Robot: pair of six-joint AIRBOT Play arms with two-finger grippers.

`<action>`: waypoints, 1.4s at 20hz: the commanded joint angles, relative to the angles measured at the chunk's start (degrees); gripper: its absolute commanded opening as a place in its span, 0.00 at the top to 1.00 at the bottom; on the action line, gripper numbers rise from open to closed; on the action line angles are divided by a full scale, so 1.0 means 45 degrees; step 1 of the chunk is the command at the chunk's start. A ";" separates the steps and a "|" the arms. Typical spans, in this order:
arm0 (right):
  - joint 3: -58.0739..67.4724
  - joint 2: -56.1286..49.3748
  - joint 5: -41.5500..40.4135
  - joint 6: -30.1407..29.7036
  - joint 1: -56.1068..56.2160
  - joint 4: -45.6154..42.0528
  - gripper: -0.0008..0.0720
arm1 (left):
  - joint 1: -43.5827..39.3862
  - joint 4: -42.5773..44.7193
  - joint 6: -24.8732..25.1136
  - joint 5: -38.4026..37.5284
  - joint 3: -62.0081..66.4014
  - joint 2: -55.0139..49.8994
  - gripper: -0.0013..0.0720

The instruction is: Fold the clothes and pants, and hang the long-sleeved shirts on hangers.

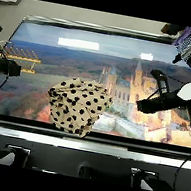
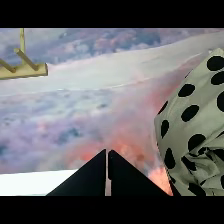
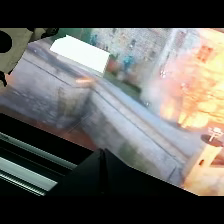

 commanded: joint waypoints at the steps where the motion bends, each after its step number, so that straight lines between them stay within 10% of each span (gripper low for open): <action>1: -0.0005 0.0010 0.0000 0.0005 0.0015 0.0005 0.95 | 0.0015 -0.0029 -0.0068 0.0015 -0.0005 0.0010 0.90; 7: -0.0005 0.0010 0.0005 0.0005 0.0015 0.0000 0.95 | 0.0015 -0.0024 -0.0573 0.0019 -0.0010 0.0005 0.88; 10: -0.0005 0.0010 0.0000 0.0000 0.0015 0.0000 0.95 | 0.0015 -0.0019 -0.1700 -0.0238 -0.0121 -0.0131 0.00; 19: -0.0005 0.0010 0.0005 0.0005 0.0015 0.0005 0.95 | 0.0287 -0.6717 -0.2001 0.0257 -0.6790 -0.0180 0.00; 28: -0.0005 0.0010 0.0000 0.0005 0.0015 0.0015 0.95 | -0.1613 -0.6907 -0.2399 0.1817 -0.8155 -0.1375 0.00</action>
